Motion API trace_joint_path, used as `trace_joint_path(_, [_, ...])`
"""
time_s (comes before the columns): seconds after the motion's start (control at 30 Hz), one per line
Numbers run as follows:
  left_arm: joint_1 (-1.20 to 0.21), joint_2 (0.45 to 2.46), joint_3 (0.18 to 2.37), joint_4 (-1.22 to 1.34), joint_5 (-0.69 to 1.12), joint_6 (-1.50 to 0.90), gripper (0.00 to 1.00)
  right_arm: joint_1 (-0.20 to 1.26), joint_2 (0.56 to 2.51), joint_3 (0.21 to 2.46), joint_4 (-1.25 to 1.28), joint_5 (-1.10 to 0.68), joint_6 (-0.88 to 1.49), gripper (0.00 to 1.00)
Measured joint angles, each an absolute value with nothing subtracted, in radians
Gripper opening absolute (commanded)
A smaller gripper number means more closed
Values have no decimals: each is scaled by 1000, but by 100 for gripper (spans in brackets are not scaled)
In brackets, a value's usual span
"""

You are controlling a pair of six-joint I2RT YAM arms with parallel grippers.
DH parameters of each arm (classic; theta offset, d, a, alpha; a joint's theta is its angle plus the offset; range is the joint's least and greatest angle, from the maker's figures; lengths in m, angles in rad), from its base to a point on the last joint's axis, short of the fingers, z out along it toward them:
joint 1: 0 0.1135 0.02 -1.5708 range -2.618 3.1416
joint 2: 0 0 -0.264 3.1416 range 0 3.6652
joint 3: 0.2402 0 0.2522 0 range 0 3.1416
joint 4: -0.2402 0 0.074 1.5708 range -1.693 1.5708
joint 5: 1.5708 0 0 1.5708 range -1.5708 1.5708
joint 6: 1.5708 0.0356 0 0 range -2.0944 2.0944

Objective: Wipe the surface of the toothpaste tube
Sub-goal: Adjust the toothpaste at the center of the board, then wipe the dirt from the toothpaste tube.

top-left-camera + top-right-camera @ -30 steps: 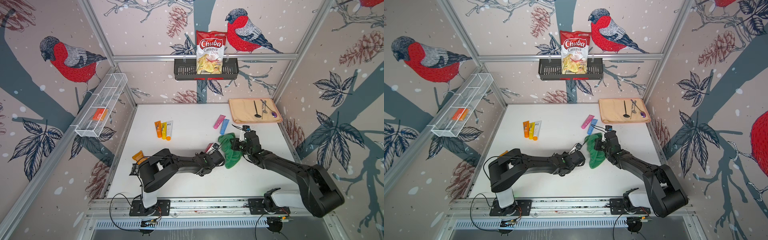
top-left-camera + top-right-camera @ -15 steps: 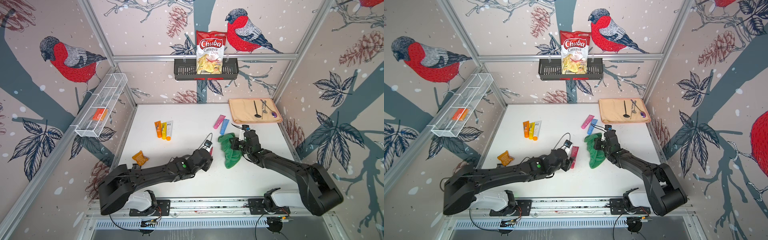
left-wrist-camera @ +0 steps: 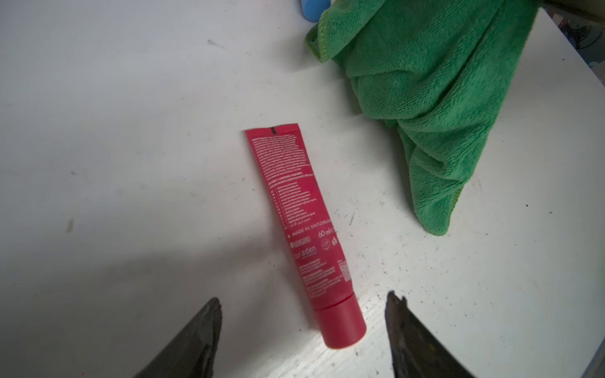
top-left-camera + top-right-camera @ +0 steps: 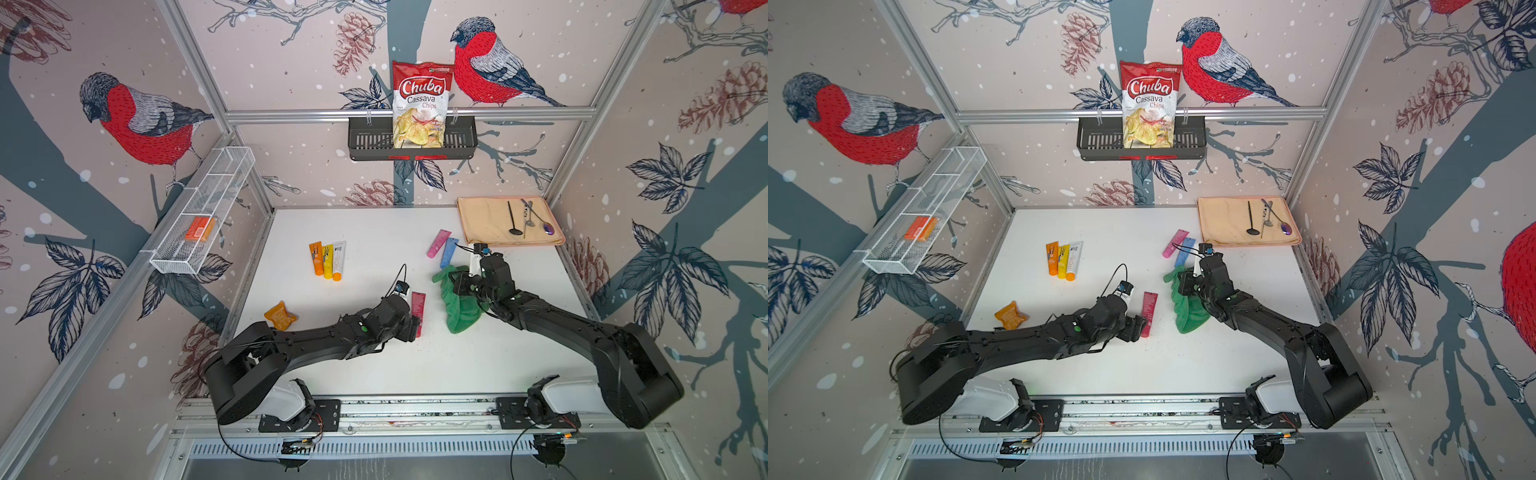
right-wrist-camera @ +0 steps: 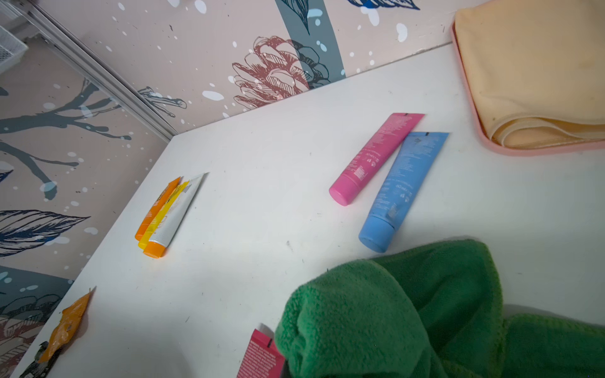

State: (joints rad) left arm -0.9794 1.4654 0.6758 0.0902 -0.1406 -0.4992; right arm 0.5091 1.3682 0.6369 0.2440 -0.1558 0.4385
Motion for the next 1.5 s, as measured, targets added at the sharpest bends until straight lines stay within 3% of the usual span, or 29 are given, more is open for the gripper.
trace_joint_path(0.1, [-1023,1559,760,78,-161,-517,80,510,1375,636,232,-157,429,0])
trace_joint_path(0.23, [-1042,1640,820,37,-196,-523,67,510,1375,637,227,-156,422,0])
trace_joint_path(0.7, [-1047,1623,743,-87,-315,-533,61,524,1338,653,196,-153,418,0])
trace_joint_path(1.1, [-958,1526,538,226,-122,-402,56,666,1466,780,121,-173,395,0])
trace_joint_path(1.27, [-945,1565,529,333,-44,-375,38,714,1491,756,127,-183,405,0])
trace_joint_path(1.5, [-931,1575,496,413,-1,-367,25,767,1503,668,192,-231,454,0])
